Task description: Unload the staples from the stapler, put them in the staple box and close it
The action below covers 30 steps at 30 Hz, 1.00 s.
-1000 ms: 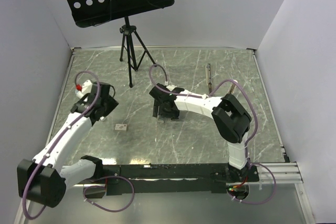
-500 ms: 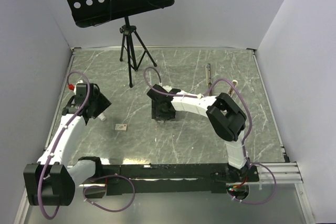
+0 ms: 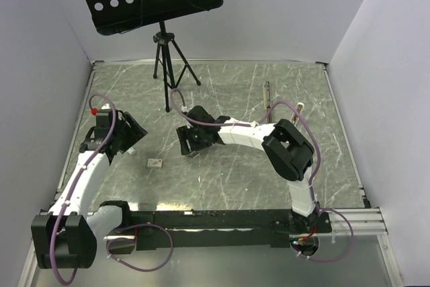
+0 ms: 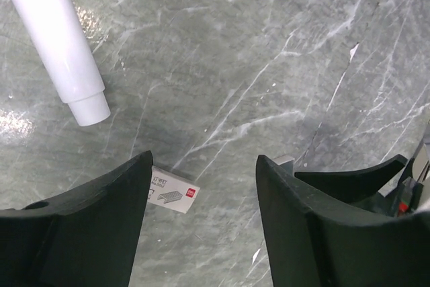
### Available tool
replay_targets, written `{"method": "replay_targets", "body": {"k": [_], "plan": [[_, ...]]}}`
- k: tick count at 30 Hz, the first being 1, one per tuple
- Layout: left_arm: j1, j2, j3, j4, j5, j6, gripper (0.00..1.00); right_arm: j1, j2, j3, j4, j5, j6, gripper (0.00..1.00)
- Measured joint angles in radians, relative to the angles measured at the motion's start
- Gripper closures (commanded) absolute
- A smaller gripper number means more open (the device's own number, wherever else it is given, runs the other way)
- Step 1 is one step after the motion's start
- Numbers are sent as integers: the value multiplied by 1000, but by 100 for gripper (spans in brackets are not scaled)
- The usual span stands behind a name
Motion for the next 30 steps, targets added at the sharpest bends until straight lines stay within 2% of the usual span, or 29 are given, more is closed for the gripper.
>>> {"method": "replay_targets", "body": {"k": [5, 12, 19, 30], "plan": [[1, 21, 0, -16, -4, -27, 35, 7, -3, -15, 58, -47, -80, 20], [1, 81, 25, -93, -38, -68, 42, 11, -36, -88, 93, -5, -192, 20], [2, 123, 28, -163, -100, -142, 49, 33, -36, -86, 85, 53, -232, 26], [2, 188, 17, -193, -85, -242, 60, 80, -36, -86, 86, 155, -254, 32]]}}
